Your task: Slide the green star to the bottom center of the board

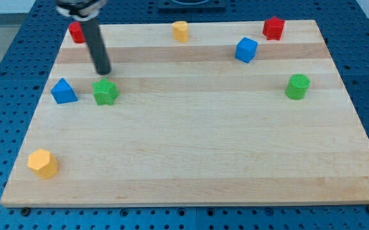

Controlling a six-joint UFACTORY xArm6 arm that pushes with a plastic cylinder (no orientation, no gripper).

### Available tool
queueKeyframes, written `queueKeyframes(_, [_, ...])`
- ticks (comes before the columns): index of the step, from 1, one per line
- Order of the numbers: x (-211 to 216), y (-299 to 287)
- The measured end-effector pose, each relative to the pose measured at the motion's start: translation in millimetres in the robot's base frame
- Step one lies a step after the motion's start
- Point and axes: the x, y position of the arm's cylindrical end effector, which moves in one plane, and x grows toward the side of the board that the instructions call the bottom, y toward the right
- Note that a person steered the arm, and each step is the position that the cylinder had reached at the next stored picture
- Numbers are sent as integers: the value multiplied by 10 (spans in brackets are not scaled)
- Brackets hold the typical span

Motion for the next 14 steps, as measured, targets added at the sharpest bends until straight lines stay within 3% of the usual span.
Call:
queueKeyframes(1, [225,-154])
queueKeyframes(4, [1297,784])
queueKeyframes(5, [1360,824])
queueKeyframes(7, [821,311])
queueKeyframes(8, [719,688])
queueKeyframes(10, [1188,1701])
queueKeyframes(12, [1506,2065])
queueKeyframes(14, [816,1748])
